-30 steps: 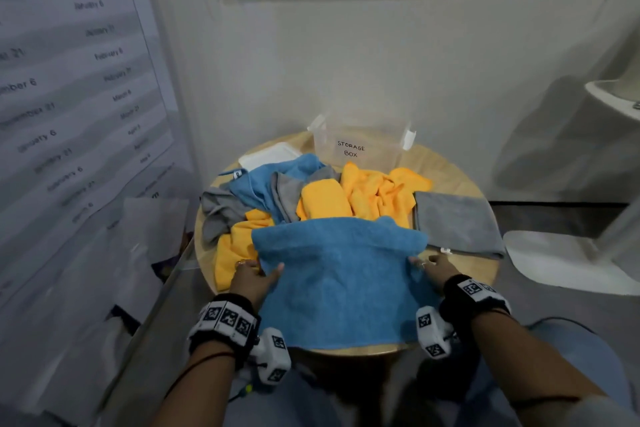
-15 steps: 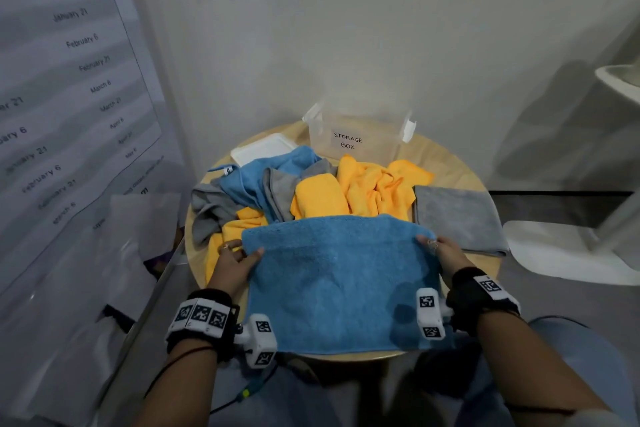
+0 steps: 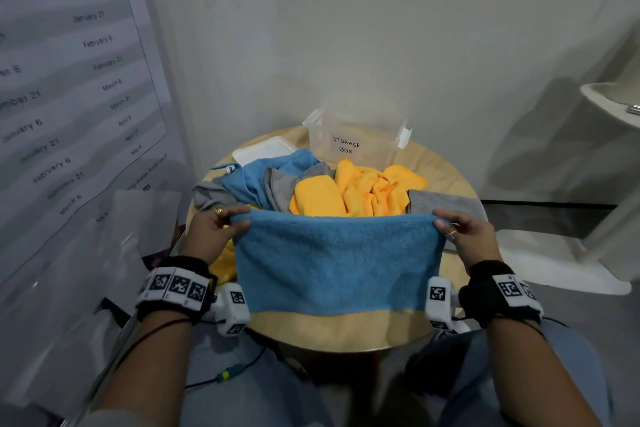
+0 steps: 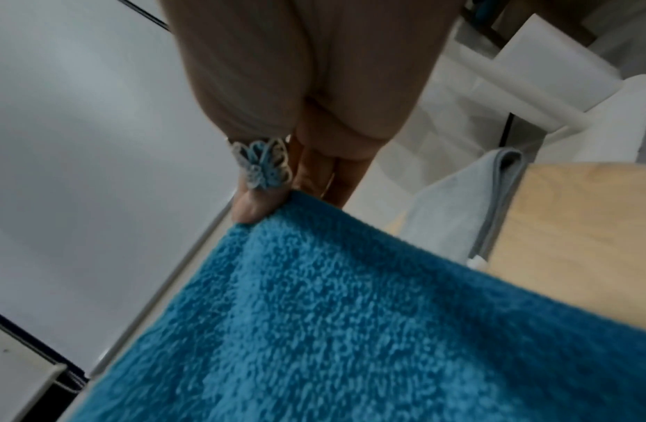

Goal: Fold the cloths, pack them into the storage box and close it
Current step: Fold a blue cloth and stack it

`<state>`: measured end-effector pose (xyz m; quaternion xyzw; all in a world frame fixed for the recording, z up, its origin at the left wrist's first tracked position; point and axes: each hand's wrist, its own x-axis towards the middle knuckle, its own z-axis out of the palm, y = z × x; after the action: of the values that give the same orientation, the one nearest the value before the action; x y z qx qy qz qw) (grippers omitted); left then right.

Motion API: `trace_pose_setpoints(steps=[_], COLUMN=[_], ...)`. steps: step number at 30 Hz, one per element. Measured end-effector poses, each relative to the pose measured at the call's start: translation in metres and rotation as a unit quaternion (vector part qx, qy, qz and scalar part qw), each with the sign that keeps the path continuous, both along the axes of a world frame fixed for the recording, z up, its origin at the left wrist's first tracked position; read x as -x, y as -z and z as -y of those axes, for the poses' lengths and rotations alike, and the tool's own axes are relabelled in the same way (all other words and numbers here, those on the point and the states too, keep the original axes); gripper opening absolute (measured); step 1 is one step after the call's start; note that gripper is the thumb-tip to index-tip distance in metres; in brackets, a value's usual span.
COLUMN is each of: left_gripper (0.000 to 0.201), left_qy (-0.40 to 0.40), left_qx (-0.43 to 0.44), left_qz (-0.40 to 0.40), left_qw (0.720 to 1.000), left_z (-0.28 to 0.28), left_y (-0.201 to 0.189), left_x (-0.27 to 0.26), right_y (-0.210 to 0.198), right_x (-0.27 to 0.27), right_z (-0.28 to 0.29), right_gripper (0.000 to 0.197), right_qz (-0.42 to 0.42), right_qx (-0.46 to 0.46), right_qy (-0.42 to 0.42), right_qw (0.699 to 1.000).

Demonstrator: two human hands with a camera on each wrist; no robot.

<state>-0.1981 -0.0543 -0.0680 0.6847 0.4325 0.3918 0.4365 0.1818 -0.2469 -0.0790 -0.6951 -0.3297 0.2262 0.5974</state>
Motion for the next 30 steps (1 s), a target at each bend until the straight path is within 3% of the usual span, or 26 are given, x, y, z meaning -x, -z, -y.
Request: trace_pose_setpoints(steps=[3, 7, 11, 14, 17, 20, 22, 26, 30], left_gripper=[0.043, 0.032, 0.026, 0.022, 0.015, 0.016, 0.014, 0.020, 0.021], left_qy=[-0.004, -0.052, -0.069, -0.077, -0.058, -0.036, -0.023, 0.015, -0.034], left_qx=[-0.002, -0.066, -0.163, -0.186, -0.230, -0.248, -0.238, -0.135, 0.025], left_qz=[0.020, 0.035, -0.051, -0.087, -0.173, -0.217, -0.204, -0.076, 0.020], left_qw=[1.000, 0.996, 0.983, 0.976, 0.956, 0.943, 0.949, 0.988, 0.999], left_z=[-0.002, 0.004, 0.000, -0.005, -0.008, -0.010, -0.010, 0.002, 0.008], left_y=[-0.025, -0.059, -0.075, -0.078, -0.083, -0.092, -0.099, -0.109, -0.088], left_x=[0.001, -0.008, -0.009, -0.007, -0.004, -0.002, 0.000, 0.005, -0.003], right_y=[-0.022, -0.042, -0.051, -0.053, -0.056, -0.059, -0.066, -0.079, -0.062], right_x=[-0.001, -0.006, -0.011, -0.012, -0.012, -0.014, -0.010, 0.001, -0.006], right_z=[0.001, -0.006, -0.011, -0.013, -0.016, -0.016, -0.010, 0.004, -0.005], right_gripper=[0.038, 0.041, 0.040, 0.025, 0.013, 0.021, 0.023, 0.020, 0.019], right_qz=[0.019, 0.047, 0.098, 0.166, 0.212, 0.217, 0.143, 0.002, -0.048], right_qx=[-0.030, -0.068, -0.069, -0.039, -0.016, -0.004, -0.044, -0.120, -0.044], right_qy=[-0.014, -0.008, 0.003, 0.012, 0.018, -0.002, -0.036, -0.078, -0.040], right_qw=[0.999, 0.997, 0.993, 0.985, 0.977, 0.976, 0.988, 0.990, 0.997])
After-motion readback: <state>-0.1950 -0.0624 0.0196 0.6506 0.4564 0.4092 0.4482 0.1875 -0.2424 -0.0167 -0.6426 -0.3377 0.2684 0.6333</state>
